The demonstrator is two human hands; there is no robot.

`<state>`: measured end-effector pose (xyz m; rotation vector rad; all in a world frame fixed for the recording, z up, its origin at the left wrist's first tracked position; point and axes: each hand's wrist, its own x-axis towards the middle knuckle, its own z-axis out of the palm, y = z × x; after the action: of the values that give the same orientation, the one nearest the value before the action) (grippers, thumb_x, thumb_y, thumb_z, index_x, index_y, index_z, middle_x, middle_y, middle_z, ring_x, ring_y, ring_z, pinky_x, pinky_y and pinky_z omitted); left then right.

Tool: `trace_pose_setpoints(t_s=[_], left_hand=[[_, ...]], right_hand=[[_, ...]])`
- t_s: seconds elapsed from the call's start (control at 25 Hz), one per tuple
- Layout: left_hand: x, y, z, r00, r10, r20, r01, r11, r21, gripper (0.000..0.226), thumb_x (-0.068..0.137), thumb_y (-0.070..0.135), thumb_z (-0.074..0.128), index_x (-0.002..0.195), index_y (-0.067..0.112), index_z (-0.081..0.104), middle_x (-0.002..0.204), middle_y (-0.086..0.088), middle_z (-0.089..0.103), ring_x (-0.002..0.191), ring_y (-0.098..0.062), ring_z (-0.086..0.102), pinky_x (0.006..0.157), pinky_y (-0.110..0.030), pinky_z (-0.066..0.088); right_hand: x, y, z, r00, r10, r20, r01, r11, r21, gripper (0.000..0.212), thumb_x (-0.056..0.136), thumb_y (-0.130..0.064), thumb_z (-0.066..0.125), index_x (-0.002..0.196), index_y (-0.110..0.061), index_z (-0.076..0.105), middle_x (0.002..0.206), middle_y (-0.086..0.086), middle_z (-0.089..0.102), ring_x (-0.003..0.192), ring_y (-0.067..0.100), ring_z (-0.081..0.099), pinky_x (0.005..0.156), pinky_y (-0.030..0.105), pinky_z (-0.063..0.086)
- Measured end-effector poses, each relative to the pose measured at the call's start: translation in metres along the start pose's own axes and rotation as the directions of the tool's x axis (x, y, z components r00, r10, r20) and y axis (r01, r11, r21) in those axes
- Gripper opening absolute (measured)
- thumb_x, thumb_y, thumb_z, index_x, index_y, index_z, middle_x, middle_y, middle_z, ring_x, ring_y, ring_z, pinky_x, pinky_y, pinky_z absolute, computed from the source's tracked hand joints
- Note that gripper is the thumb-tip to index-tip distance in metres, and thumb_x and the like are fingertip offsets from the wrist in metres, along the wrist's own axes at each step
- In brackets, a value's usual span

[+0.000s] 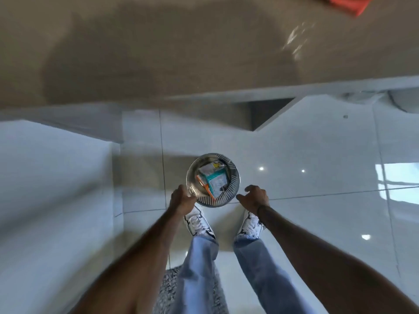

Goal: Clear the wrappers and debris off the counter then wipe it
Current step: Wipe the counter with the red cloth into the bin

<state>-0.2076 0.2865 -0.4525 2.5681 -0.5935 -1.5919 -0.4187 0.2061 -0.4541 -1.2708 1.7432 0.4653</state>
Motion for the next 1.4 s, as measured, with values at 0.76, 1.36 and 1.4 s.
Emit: trace_pose_setpoints(t_s=[0.76,1.36,1.4], left_hand=[[-0.218,0.063,-0.125,0.990,-0.030,0.141,0.068,0.961,-0.269,0.054,0.081,0.018,0.078,0.131,0.013,0.059,0.126,-0.017,0.070,0.104,-0.040,0.077,0.083,-0.061,0.065],[-0.273,0.115,-0.189,0.986,-0.009,0.168,0.060,0.950,-0.305,0.030,0.104,0.011,0.051,0.131,0.002,0.058,0.127,-0.031,0.068,0.100,-0.050,0.075,0.083,-0.067,0.063],[-0.269,0.119,-0.191,0.987,-0.027,0.160,0.075,0.951,-0.299,0.029,0.103,0.012,0.053,0.130,0.001,0.057,0.127,-0.031,0.067,0.100,-0.050,0.075,0.082,-0.066,0.063]], right_hand=[[-0.194,-0.056,-0.155,0.990,-0.112,0.082,0.130,0.952,-0.277,0.030,0.085,-0.017,0.058,0.102,0.003,0.074,0.107,0.022,0.075,0.105,0.035,0.071,0.080,0.033,0.055],[-0.273,-0.166,-0.321,0.395,-0.712,-0.581,0.571,0.685,-0.452,0.042,0.080,-0.041,0.059,0.114,-0.018,0.067,0.102,0.008,0.076,0.089,0.035,0.072,0.071,0.038,0.059],[-0.261,-0.180,-0.335,0.387,-0.721,-0.575,0.543,0.682,-0.490,0.055,0.079,-0.044,0.058,0.127,-0.017,0.060,0.116,0.012,0.072,0.101,0.037,0.070,0.080,0.041,0.057]])
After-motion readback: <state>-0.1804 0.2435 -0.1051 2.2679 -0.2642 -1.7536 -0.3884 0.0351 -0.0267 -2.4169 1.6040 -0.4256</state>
